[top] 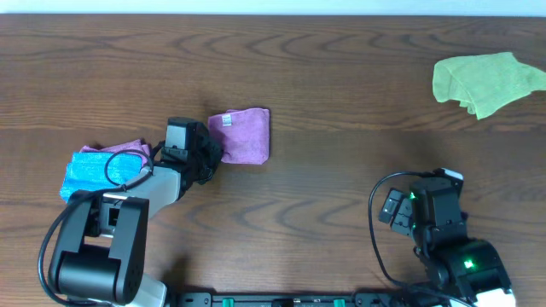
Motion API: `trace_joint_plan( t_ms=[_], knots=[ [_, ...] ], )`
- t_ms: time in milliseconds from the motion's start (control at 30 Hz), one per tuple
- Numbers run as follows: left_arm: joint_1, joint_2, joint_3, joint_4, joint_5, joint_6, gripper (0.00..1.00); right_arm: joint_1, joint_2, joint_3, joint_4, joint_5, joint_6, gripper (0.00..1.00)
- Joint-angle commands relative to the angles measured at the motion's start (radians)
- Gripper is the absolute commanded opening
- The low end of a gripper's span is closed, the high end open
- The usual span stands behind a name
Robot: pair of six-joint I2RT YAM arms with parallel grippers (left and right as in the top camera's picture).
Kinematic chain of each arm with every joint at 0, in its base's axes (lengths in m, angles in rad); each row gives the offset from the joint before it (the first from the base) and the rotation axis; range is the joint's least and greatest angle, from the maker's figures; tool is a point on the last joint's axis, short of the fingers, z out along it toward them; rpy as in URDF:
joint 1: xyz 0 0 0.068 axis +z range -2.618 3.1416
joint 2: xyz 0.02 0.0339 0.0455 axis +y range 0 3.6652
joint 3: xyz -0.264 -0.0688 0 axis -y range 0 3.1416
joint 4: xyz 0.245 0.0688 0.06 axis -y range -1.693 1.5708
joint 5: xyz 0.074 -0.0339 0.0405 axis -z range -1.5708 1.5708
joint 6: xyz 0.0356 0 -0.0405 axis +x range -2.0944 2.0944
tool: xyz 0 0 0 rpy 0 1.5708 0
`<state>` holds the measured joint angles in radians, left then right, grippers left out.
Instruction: Fold the cloth
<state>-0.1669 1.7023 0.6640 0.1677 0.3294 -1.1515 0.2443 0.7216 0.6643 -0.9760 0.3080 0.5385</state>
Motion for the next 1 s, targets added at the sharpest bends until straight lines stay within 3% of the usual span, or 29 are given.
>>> trace_joint_plan(
  t_ms=[0, 133, 433, 700, 967],
  knots=[
    [-0.004, 0.03, -0.021, 0.015, 0.003, 0.041, 0.06, -0.008, -0.006, -0.006, -0.001, 0.017, 0.014, 0.99],
    [0.0, 0.029, -0.012, 0.069, 0.066, 0.123, 0.06, -0.008, -0.006, -0.006, -0.001, 0.017, 0.014, 0.99],
    [0.007, 0.029, 0.085, 0.023, 0.17, 0.227, 0.06, -0.008, -0.006, -0.006, -0.001, 0.017, 0.014, 0.99],
    [0.025, 0.029, 0.336, -0.347, 0.174, 0.449, 0.06, -0.008, -0.006, -0.006, -0.001, 0.017, 0.014, 0.99],
    [0.138, 0.014, 0.489, -0.613, 0.155, 0.559, 0.06, -0.008, -0.006, -0.006, -0.001, 0.017, 0.014, 0.99]
  ],
)
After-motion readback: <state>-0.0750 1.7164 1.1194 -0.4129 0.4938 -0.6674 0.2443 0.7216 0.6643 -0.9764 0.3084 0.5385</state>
